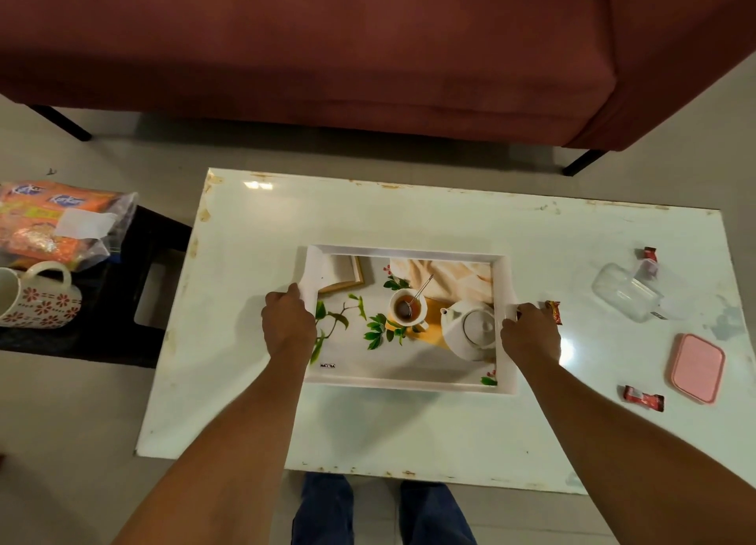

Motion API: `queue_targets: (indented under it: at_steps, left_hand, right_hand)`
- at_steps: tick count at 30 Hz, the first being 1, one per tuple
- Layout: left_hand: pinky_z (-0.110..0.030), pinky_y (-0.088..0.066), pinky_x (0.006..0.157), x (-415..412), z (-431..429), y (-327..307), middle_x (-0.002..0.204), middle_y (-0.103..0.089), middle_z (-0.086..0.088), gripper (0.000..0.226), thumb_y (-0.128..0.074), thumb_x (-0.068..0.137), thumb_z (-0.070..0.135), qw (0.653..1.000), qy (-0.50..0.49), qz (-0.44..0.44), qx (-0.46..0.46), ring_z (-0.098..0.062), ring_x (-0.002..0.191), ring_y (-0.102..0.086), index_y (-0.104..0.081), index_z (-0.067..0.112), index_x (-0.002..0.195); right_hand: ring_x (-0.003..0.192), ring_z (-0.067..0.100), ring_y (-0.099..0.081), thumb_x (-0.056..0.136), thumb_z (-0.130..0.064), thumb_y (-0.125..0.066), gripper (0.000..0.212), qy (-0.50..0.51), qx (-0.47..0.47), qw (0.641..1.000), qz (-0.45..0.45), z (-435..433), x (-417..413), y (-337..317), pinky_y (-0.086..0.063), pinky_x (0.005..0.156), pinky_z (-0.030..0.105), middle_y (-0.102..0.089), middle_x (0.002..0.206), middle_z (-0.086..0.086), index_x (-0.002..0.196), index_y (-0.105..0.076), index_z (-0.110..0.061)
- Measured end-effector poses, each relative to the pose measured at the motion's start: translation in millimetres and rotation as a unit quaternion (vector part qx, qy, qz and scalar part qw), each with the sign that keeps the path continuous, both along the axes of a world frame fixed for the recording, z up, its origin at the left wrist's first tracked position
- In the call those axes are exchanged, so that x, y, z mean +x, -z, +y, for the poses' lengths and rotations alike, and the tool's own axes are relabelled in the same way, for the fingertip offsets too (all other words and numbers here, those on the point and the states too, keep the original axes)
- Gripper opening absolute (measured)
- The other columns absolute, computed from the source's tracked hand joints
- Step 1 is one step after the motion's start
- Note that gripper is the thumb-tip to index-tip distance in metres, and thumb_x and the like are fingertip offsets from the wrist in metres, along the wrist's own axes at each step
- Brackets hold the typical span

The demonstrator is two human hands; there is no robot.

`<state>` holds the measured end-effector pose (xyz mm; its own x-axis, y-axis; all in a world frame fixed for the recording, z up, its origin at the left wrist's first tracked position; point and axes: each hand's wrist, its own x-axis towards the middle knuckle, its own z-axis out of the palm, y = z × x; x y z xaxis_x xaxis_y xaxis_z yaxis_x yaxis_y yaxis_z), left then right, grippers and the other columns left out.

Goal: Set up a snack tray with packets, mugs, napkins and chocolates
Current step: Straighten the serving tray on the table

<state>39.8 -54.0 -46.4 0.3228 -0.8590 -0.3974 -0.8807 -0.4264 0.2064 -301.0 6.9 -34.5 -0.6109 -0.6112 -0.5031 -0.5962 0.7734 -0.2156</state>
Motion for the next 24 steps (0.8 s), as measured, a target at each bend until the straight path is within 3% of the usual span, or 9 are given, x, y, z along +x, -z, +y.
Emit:
queue_targets:
  at_steps: [7,12,18,24]
  left_hand:
    - [-0.042,-0.05,0.091,-2,-1,5,0.126,-0.055,-0.02,0.037,-0.049,0.099,0.007,1.0,0.003,0.01,-0.006,-0.039,0.113,-0.058,-0.055,0.009,0.135]
    - [-0.043,-0.041,0.105,-2,2,-19,0.147,-0.045,-0.016,0.053,-0.042,0.104,0.023,0.999,0.023,-0.001,-0.033,-0.035,0.133,-0.041,-0.033,0.012,0.154]
    - [-0.039,-0.038,0.11,24,-13,-124,0.151,-0.043,-0.009,0.052,-0.038,0.105,0.034,0.991,0.05,-0.011,-0.121,-0.027,0.14,-0.036,-0.037,0.015,0.152]
    - [-0.042,-0.039,0.104,68,-2,-274,0.139,-0.054,-0.013,0.046,-0.038,0.104,0.035,0.974,0.041,-0.042,-0.22,-0.031,0.128,-0.046,-0.05,0.01,0.141]
  right_hand:
    - [0.106,0.038,-0.062,0.093,-0.015,-0.057,0.034,0.0,0.008,1.0,-0.006,5,-3,-1,-0.051,0.085,0.041,-0.057,0.131,0.017,0.125,-0.061,-0.006]
    - [0.117,0.047,-0.053,0.09,-0.02,-0.065,0.045,-0.013,-0.005,0.999,0.037,3,4,-19,-0.049,0.09,0.049,-0.046,0.133,0.026,0.129,-0.054,0.0]
    - [0.116,0.048,-0.053,0.094,-0.021,-0.063,0.042,-0.147,-0.091,0.985,0.016,-50,62,-110,-0.049,0.094,0.05,-0.046,0.132,0.024,0.131,-0.057,-0.002]
    - [0.115,0.035,-0.058,0.1,-0.027,-0.054,0.036,-0.328,-0.226,0.916,-0.049,-98,188,-255,-0.048,0.093,0.041,-0.052,0.136,0.014,0.13,-0.062,-0.009]
